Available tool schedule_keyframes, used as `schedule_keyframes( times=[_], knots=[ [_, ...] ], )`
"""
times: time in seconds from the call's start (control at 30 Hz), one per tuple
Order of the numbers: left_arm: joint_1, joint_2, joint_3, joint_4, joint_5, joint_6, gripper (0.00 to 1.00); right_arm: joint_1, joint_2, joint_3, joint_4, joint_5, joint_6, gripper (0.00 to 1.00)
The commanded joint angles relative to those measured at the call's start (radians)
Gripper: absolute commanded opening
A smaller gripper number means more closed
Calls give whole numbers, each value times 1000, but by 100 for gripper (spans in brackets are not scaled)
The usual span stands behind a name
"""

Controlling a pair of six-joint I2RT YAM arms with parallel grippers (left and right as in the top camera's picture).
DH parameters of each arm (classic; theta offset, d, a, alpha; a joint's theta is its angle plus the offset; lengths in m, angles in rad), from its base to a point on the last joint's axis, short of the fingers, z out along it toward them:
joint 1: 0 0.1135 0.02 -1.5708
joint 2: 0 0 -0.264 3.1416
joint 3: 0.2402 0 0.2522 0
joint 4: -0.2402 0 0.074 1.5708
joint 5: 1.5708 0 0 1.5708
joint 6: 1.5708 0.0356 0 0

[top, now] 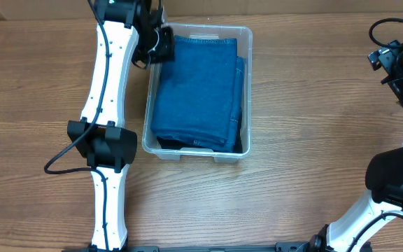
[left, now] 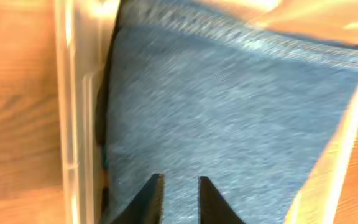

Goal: Pack container
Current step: 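Press the teal towel down into the bin with the left gripper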

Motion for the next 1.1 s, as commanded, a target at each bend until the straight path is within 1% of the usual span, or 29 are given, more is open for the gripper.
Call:
schedule_keyframes(
  times=[0.0, 0.03, 0.1, 0.17, 0.3, 0.4, 0.53, 0.67, 0.77, 0.87, 0.97, 1.03, 1.07],
  knots=[
    [-22, -10, 32, 11, 14, 14, 18, 3, -26, 1, 1, 2, 4, 100],
    [-23, -10, 29, 11, 14, 14, 17, 3, -26, 1, 1, 2, 4, 100],
    [-24, -9, 21, 7, 13, 14, 8, 3, -26, 1, 1, 2, 4, 100],
    [-26, -9, -2, -1, 13, 13, 5, 3, -26, 1, 1, 2, 4, 100],
    [-38, -9, -146, 4, -97, 2, 4, 3, -26, 1, 1, 2, 4, 100],
    [-41, -9, -286, 45, -102, 3, 4, 3, -26, 1, 1, 2, 4, 100],
    [-42, -9, -354, 84, -95, 3, 4, 3, -26, 1, 1, 2, 4, 100],
    [-41, -20, -300, 97, -76, 7, 5, 3, -26, 1, 1, 2, 4, 100],
    [-45, -21, -77, 78, -55, 2, 4, 3, -26, 1, 1, 2, 4, 100],
    [-68, -21, 24, 102, -24, -2, 4, 3, -26, 1, 1, 2, 4, 100],
    [-117, -18, 10, 150, -32, -13, 4, 3, -26, 1, 1, 2, 4, 100],
    [-153, -17, -30, 229, -64, -14, 4, 3, -26, 1, 1, 2, 4, 100],
    [-172, -17, -64, 282, -105, -29, 4, 3, -26, 1, 1, 2, 4, 100]
  ],
)
